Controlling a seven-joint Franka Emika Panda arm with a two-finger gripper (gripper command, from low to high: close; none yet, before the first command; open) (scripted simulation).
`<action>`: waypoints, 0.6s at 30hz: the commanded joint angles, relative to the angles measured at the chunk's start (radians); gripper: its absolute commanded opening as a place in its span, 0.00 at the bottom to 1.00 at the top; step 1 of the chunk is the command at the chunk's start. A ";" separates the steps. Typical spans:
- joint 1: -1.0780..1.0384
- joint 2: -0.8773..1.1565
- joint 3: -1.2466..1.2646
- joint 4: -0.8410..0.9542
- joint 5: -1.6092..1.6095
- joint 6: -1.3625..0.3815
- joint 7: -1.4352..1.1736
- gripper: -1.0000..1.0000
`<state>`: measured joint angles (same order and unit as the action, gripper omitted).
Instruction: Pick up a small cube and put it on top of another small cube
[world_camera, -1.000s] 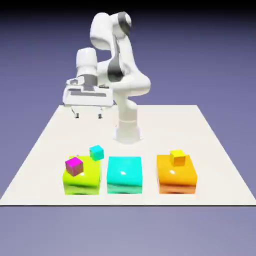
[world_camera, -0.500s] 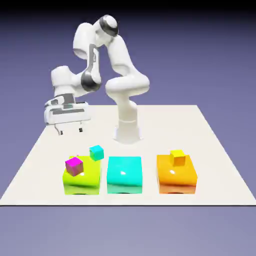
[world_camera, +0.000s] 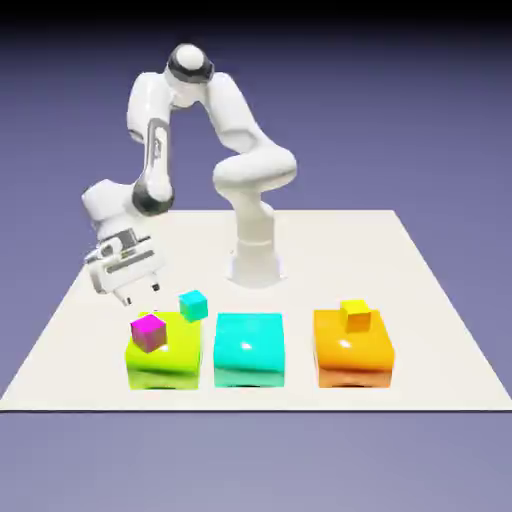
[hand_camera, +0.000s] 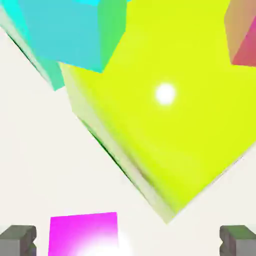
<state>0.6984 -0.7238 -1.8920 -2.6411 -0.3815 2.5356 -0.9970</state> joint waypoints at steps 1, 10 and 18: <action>0.010 -0.002 -0.026 0.002 -0.005 -0.007 -0.024 0.50; 0.273 -0.079 -0.297 0.021 -0.114 0.177 0.030 0.50; 0.062 -0.017 -0.080 0.006 -0.027 0.030 -0.013 0.00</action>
<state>0.7604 -0.7412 -1.9723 -2.6349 -0.4087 2.5641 -1.0103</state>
